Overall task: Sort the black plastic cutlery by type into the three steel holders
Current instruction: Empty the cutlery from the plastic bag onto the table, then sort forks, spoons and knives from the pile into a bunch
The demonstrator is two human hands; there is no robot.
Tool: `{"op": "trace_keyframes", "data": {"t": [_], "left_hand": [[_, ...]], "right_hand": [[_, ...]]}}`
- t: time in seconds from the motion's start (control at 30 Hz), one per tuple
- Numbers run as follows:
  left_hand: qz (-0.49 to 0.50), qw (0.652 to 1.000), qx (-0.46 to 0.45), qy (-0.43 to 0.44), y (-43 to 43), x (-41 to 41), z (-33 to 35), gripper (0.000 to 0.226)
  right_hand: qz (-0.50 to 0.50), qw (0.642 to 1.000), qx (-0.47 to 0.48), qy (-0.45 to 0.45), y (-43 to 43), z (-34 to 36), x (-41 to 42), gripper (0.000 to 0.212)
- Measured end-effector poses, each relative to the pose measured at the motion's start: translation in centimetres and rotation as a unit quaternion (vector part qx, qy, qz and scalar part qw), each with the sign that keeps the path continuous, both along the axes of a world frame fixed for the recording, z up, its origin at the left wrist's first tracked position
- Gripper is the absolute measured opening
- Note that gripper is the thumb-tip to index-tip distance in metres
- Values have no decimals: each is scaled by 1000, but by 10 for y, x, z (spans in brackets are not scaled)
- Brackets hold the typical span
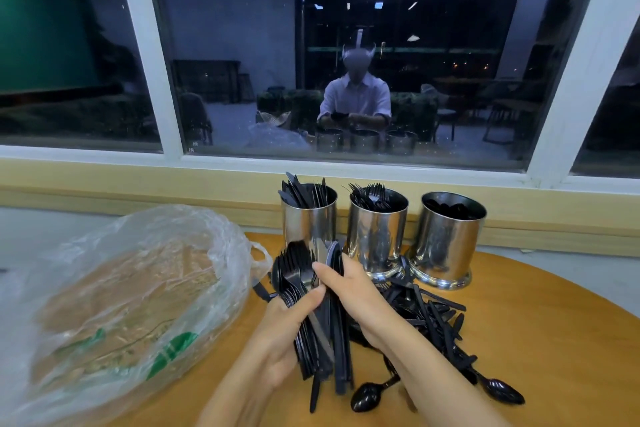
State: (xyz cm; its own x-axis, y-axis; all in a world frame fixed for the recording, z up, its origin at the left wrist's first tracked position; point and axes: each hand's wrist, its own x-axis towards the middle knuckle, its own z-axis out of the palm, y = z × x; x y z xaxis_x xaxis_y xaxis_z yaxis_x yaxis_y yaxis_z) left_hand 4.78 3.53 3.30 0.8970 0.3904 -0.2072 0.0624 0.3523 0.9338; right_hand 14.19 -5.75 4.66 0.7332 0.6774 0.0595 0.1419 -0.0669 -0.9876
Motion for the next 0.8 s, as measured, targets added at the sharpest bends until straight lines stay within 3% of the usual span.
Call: {"op": "trace_keyframes", "data": {"t": [0.07,0.2,0.3,0.5,0.63,0.8], "left_hand": [[-1,1000,-16,4,5,3,-4,51],[14,999,-40,-17,15,15,-9,27],[24,996,-69,-44,27,23,-9,42],[107,983,-146,-33,59,43,-19,23],[109,982,-151,-41,80,57,-19,20],[73,990,-108,-57,93,78,-10,9]], "right_hand": [[-6,1000,10,4,5,-5,3,23],[-51,998,19,31,18,-13,13,27],[-99,994,39,39,28,-18,26,23],[-147,959,215,113,46,1,69,5],[-212,944,247,62,71,53,118,27],[-227,922,314,10,124,93,158,26]]}}
